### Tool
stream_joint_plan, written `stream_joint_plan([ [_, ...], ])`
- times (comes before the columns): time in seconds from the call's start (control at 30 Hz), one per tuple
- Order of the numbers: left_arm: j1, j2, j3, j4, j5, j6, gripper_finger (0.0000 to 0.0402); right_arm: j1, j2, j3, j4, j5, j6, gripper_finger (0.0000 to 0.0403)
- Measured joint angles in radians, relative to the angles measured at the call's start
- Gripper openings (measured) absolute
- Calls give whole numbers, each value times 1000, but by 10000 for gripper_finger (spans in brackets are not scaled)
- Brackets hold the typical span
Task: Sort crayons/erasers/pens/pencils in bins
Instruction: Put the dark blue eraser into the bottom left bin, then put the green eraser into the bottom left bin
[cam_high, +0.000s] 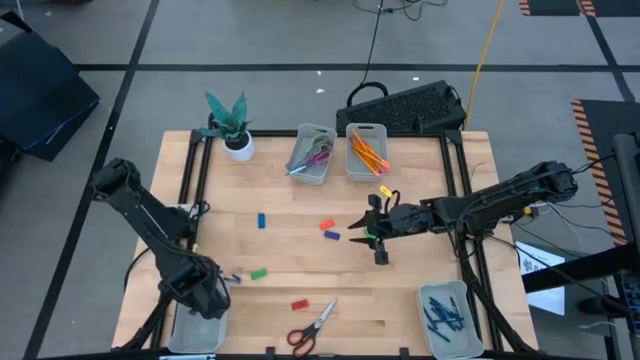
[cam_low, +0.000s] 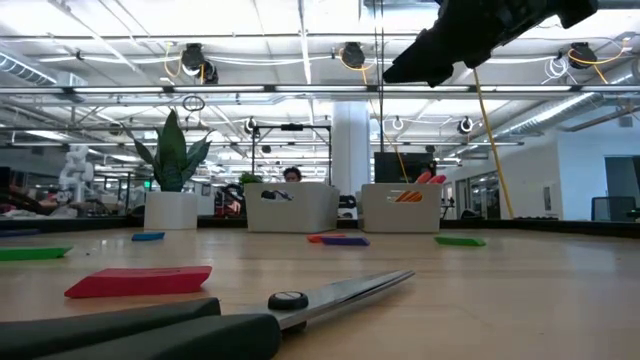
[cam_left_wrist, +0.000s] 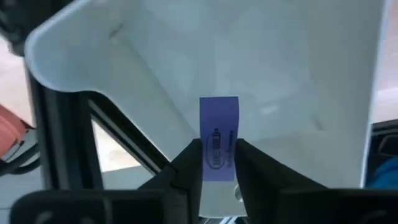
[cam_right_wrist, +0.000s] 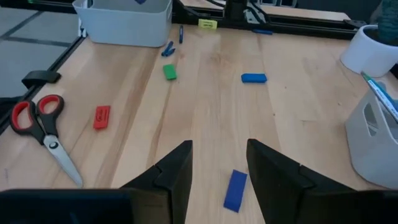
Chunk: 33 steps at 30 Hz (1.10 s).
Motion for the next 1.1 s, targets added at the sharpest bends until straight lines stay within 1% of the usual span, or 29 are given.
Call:
stream_joint_plan([
  [0.17, 11, 0, -17, 5, 2, 49, 144, 19, 0, 0, -23, -2, -17, 146],
  [0.27, 24, -11, -16, 15, 37, 77, 177, 29, 0, 0, -29, -2, -32, 146],
  [0.33, 29, -21, -1, 23, 44, 79, 191, 30, 0, 0, -21, -2, -54, 146],
  [0.4, 36, -37, 19, 19, 5, 94, 197, 29, 0, 0, -19, -2, -82, 146],
  [0.47, 48, -47, 42, 16, -111, 136, 198, 28, 0, 0, -19, -2, -105, 146],
  [0.53, 63, -51, 66, 7, -246, 218, 194, 28, 0, 0, -18, -2, -126, 146],
  [0.67, 88, -51, 130, -39, -509, 515, 178, 28, 0, 0, 12, 2, -126, 146],
  [0.77, 88, -51, 135, -23, -757, 746, 169, 28, 0, 1, 10, 2, -83, 146],
  [0.8, 89, -51, 125, -10, -814, 811, 169, 28, 0, 1, 7, 2, -71, 146],
  [0.83, 96, -51, 112, -2, -845, 860, 171, 28, 0, 1, 3, 2, -63, 146],
  [0.9, 124, -51, 74, 33, -851, 916, 181, 28, 0, 1, -6, 2, -55, 146],
  [0.97, 158, -50, 19, 79, -830, 925, 198, 28, 0, 1, -1, 2, -55, 146],
  [1.03, 189, -49, -36, 117, -789, 922, 220, 26, 0, 1, 12, 4, -62, 146],
  [1.1, 226, -48, -84, 160, -721, 911, 240, 18, 0, 1, 27, 22, -70, 146],
])
